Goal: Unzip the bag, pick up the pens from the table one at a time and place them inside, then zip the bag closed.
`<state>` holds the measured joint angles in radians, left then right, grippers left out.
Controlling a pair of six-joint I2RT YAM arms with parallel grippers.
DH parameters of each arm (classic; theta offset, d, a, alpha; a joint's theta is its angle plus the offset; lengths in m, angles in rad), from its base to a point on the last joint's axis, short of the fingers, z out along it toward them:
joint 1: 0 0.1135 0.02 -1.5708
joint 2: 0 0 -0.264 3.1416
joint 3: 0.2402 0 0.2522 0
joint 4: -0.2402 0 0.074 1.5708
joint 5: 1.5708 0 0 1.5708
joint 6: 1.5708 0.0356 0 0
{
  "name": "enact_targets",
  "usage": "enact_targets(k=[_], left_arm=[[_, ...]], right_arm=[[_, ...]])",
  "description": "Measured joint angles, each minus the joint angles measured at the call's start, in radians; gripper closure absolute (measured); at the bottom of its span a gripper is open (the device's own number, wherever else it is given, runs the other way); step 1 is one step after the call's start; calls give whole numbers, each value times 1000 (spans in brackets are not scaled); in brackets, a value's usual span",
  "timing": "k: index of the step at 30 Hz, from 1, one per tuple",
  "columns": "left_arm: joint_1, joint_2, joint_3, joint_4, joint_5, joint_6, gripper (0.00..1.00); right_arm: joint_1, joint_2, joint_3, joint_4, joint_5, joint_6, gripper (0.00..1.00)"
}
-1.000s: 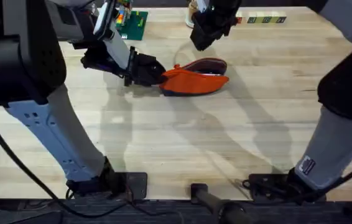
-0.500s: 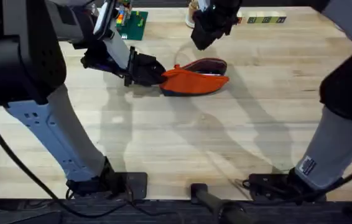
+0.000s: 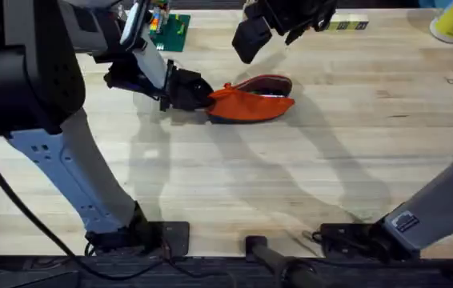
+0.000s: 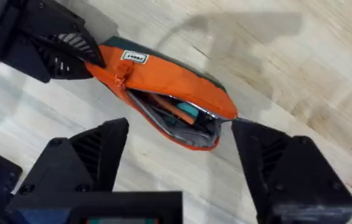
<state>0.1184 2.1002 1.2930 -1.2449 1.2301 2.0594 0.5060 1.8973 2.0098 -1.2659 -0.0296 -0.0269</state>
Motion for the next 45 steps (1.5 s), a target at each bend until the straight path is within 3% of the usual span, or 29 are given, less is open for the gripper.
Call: enact_targets(k=[15, 33, 45], left_arm=[[0, 0, 0, 0, 0, 0, 958], [0, 0, 0, 0, 0, 0, 958], [0, 0, 0, 0, 0, 0, 959]], right_arm=[[109, -30, 0, 2, 0, 0, 4], [153, -28, 0, 37, -35, 0, 5], [156, 84, 0, 65, -42, 20, 4]])
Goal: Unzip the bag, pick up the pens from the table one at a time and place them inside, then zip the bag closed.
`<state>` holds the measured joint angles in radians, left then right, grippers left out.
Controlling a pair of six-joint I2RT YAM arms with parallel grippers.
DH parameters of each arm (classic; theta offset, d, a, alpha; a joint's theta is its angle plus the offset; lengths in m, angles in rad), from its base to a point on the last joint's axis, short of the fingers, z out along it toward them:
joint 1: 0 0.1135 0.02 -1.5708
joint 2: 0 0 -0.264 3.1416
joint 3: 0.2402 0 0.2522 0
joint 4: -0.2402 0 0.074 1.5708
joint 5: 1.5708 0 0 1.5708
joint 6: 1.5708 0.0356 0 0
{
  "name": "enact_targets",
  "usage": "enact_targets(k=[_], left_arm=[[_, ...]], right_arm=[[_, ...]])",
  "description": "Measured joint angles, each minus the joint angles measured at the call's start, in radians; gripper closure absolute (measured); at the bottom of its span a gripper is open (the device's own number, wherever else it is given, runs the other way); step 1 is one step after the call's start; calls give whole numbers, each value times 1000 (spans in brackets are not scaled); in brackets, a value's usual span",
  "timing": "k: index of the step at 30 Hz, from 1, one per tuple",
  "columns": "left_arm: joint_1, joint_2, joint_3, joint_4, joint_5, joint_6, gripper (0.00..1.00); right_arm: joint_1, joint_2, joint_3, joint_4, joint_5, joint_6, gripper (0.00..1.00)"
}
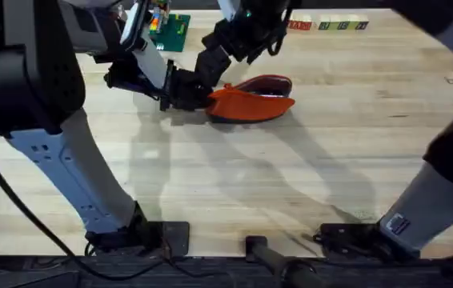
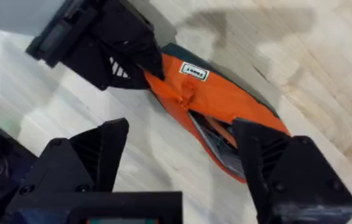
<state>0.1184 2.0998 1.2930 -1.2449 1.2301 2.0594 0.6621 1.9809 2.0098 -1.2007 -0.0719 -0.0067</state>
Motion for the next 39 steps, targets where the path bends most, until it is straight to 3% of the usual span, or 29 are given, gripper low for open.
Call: enact_targets(k=[21, 29, 39], left_arm=[[0, 0, 0, 0, 0, 0, 958], [0, 0, 0, 0, 0, 0, 958], [0, 0, 0, 0, 0, 0, 958]], right_arm=[[0, 111, 0, 43, 0, 63, 11], [0, 117, 0, 49, 0, 64, 119], [0, 117, 0, 54, 0, 64, 133]])
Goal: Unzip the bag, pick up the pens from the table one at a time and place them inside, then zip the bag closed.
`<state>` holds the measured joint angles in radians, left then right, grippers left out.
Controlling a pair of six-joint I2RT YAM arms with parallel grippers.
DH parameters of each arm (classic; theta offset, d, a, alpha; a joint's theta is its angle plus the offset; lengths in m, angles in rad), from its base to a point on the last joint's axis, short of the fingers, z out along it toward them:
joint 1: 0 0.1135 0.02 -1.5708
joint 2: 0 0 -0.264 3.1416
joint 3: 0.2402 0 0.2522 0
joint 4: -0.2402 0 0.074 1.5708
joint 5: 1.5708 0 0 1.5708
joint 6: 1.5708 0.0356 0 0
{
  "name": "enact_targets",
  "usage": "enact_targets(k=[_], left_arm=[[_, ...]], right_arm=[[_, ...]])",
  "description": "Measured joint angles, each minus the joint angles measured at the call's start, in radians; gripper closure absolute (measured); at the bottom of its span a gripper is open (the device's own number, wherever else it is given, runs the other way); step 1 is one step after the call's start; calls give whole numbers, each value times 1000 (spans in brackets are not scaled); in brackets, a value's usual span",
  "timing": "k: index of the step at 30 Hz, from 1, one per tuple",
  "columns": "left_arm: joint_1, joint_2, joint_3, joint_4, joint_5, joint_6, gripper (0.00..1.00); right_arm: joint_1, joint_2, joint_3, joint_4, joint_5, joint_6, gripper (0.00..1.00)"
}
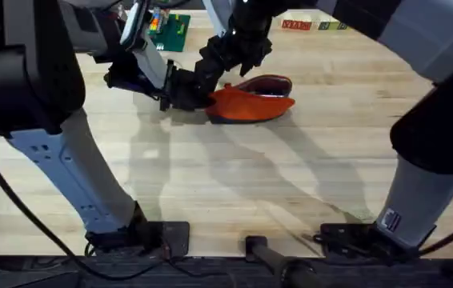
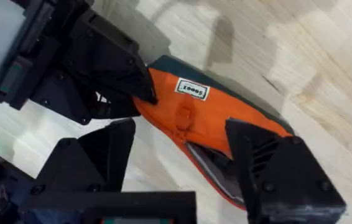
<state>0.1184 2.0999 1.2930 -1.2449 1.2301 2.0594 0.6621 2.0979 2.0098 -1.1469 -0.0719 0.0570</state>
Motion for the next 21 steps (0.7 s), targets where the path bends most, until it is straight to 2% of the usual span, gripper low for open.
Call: enact_targets(k=[7, 18, 21], left_arm=[[0, 0, 0, 0, 0, 0, 958], [0, 0, 0, 0, -6, 0, 959], [0, 0, 0, 0, -5, 0, 959]], right_arm=[[0, 36, 0, 2, 0, 0, 171], [1, 53, 0, 2, -17, 0, 304], [2, 53, 0, 2, -25, 3, 383]])
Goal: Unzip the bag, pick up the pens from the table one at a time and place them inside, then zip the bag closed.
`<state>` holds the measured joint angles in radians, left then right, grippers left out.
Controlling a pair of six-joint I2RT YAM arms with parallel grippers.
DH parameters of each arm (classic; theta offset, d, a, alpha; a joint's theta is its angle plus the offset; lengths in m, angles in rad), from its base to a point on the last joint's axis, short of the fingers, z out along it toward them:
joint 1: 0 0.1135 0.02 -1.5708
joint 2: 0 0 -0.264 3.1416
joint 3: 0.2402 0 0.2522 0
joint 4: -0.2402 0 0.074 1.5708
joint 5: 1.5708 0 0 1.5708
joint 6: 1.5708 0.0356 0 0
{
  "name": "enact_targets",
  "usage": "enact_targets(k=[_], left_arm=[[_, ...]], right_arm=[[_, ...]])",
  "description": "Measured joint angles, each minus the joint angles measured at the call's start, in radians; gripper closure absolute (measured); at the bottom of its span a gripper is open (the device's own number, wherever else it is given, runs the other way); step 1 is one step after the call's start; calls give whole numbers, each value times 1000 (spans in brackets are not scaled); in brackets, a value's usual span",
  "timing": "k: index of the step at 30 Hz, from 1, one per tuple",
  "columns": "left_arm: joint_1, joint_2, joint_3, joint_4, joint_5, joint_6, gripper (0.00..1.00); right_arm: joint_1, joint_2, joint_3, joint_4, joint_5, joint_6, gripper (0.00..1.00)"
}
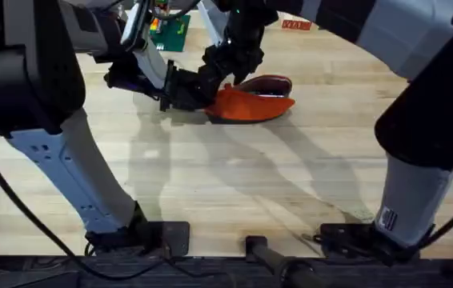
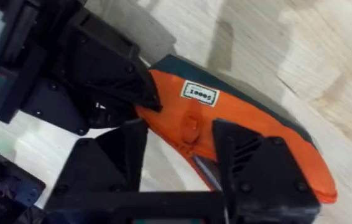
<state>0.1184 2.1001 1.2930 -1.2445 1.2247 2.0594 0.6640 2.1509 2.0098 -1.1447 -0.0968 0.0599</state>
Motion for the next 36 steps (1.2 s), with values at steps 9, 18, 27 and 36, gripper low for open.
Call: enact_targets(k=[9, 18, 27, 36], left_arm=[[0, 0, 0, 1, 0, 0, 958], [-3, 0, 0, 3, 1, 0, 959], [-3, 0, 0, 3, 3, 0, 959], [-4, 0, 0, 3, 26, 0, 959]], right_arm=[[11, 0, 1, -1, -28, 0, 740], [14, 0, 2, -5, -39, 0, 964], [13, 0, 6, -8, -38, 0, 970], [5, 0, 25, -31, -27, 12, 970]])
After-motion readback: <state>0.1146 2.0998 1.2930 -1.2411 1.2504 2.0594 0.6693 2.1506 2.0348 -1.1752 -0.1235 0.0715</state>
